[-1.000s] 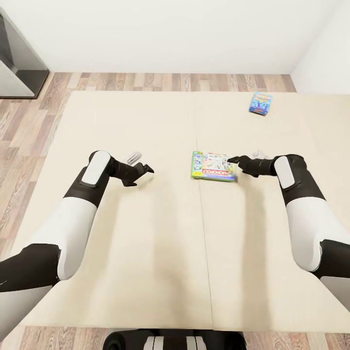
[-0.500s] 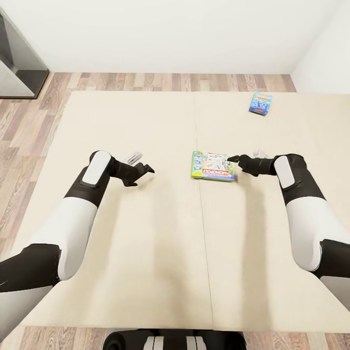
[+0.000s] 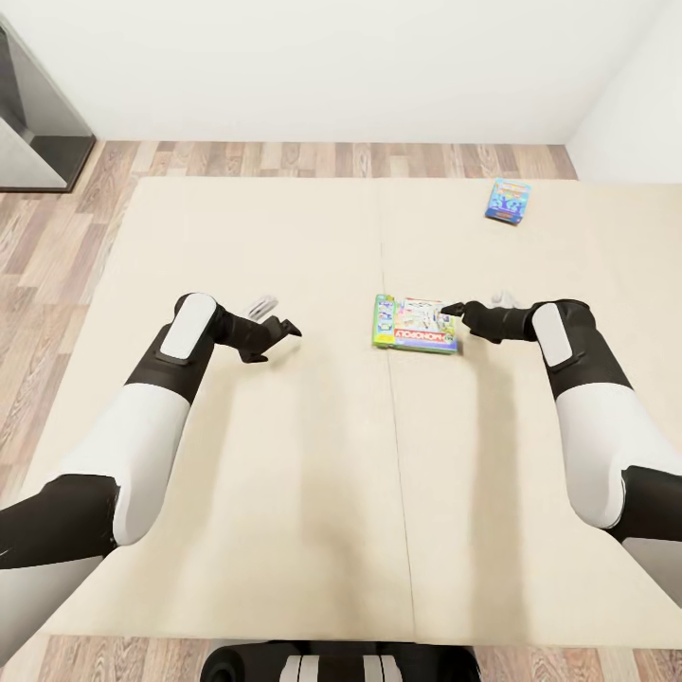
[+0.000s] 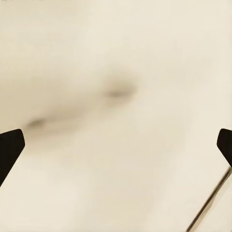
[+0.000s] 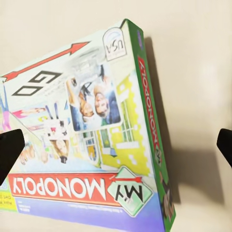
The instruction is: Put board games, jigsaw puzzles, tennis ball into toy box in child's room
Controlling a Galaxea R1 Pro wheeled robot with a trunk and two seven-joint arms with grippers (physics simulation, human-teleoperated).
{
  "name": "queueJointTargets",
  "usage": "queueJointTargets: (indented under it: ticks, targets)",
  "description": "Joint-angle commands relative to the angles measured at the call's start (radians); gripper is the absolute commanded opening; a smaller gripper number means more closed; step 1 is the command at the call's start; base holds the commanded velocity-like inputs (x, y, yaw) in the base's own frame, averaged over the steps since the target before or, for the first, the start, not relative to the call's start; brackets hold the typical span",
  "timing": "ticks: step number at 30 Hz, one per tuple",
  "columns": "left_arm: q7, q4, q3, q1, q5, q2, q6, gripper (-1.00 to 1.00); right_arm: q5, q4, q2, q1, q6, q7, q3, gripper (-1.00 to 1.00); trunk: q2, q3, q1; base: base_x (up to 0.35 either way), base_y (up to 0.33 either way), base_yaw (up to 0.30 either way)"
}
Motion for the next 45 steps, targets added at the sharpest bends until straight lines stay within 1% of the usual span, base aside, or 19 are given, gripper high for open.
queueJointTargets:
  ticks: [1, 25, 45]
  targets:
    - [0.010, -0.001, -0.001, -0.001, 0.010, 0.000, 0.000, 1.00, 0.010, 0.000, 0.001, 0.000, 0.005, 0.010, -0.003, 1.00, 0.000, -0.001, 0.000, 0.000, 0.000, 0.000]
    - [0.009, -0.002, 0.000, -0.004, 0.010, -0.001, 0.000, 1.00, 0.009, -0.001, -0.004, 0.000, 0.012, 0.015, -0.002, 1.00, 0.000, -0.029, 0.000, 0.000, 0.000, 0.000]
    - [0.009, -0.002, -0.001, -0.005, 0.010, -0.002, 0.000, 1.00, 0.009, -0.001, -0.006, 0.001, 0.011, 0.015, -0.002, 1.00, 0.000, -0.035, 0.000, 0.000, 0.000, 0.000]
